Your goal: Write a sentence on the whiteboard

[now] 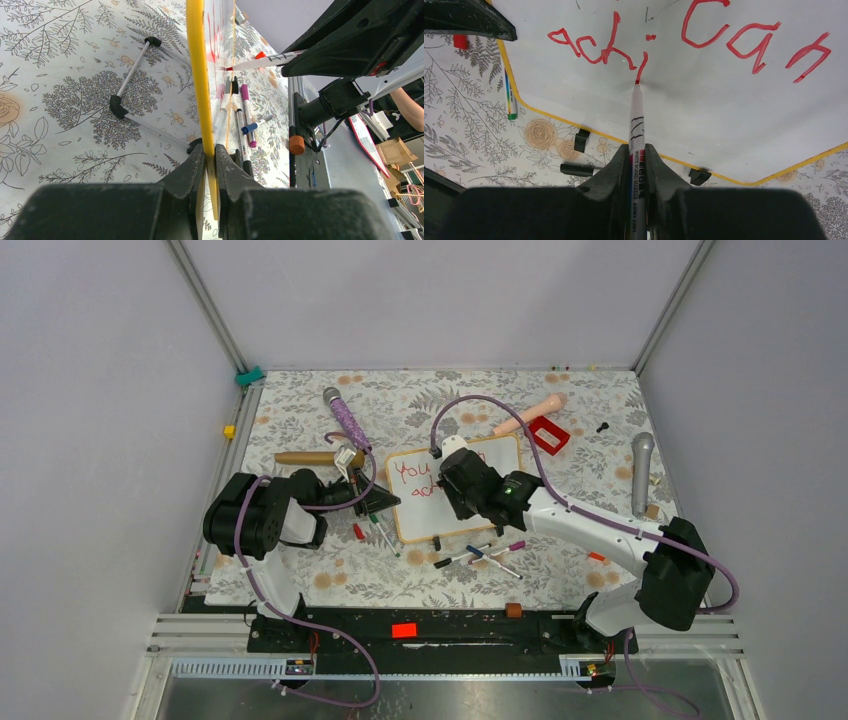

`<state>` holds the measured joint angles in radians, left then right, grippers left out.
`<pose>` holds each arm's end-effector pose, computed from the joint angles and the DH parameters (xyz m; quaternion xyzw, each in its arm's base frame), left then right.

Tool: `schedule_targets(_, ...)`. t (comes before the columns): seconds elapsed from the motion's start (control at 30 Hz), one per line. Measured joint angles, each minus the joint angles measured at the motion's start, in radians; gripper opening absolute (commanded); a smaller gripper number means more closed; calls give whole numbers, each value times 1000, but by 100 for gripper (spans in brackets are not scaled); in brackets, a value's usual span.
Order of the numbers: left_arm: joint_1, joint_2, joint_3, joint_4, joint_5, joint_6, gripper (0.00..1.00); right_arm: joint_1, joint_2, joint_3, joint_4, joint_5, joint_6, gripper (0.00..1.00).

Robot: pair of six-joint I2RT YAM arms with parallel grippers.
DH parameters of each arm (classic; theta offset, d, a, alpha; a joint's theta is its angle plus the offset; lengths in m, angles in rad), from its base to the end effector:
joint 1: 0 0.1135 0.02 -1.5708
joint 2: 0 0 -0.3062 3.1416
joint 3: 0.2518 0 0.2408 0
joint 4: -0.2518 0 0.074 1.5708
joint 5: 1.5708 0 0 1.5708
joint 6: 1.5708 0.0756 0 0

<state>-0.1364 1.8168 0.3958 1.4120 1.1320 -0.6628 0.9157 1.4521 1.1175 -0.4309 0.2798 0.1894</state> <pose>0.2828 -0.1079 0.1879 0.2085 0.6771 -0.5820 0.3991 0.2173 0.2485 0.2960 -0.2725 0.8710 0.0945 0.3976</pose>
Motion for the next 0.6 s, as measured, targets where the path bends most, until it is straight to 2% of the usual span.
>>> schedule_targets(0.2,-1,0,0,0,1,0,1,0,-12,-3,-2,-1,2,0)
schedule_targets(0.43,-2,0,0,0,1,0,1,-2,-142,-78,61,6,0,0)
schedule_targets(0.6,-2,0,0,0,0,0,1,-3,-154,-81,76,27,0,0)
